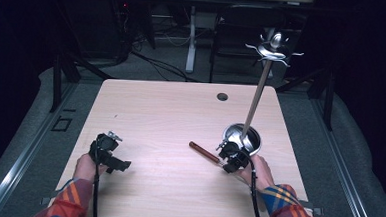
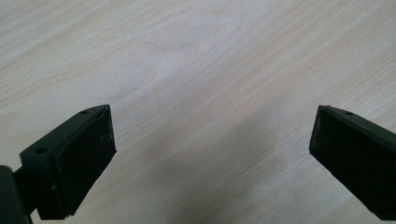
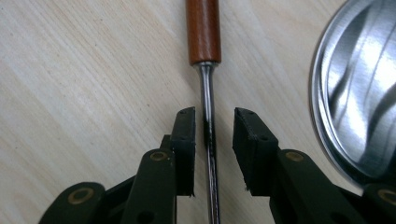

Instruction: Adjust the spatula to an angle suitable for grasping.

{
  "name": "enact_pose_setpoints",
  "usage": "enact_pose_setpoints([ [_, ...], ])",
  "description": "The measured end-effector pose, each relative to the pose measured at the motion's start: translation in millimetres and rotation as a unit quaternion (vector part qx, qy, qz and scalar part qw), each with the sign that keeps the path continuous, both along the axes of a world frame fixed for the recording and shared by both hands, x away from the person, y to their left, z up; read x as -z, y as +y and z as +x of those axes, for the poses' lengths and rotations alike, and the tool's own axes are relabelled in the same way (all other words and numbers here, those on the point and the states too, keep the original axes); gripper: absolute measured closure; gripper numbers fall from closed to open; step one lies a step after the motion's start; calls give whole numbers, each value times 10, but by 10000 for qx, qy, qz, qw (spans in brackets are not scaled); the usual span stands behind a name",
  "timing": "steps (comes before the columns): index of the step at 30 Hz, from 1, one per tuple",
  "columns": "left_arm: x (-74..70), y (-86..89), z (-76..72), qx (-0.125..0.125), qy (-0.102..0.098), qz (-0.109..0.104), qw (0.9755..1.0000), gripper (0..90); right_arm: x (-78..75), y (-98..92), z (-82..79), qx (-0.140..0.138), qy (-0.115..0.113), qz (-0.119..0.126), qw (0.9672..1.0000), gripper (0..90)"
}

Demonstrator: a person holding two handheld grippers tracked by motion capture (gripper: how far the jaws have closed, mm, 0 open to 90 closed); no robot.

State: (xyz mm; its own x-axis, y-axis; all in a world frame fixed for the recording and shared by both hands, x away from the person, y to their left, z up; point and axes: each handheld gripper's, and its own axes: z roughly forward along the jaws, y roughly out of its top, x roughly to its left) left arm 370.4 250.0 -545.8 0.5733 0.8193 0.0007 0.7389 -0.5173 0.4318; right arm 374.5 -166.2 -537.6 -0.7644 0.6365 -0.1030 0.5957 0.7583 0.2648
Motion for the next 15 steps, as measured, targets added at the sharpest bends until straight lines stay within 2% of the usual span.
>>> enact_pose_setpoints([
  [8, -3, 2, -2, 9, -4, 0, 10000, 3, 13, 108, 55, -104, -39, -75, 9999, 749],
  [10, -7, 0, -5, 14, -11, -5, 10000, 3, 17, 144, 64, -128, -51, -158, 9998, 772],
  [15, -7, -5, -5, 15, -13, 0, 10000, 5, 42, 167, 69, -119, -64, -133, 9998, 792],
])
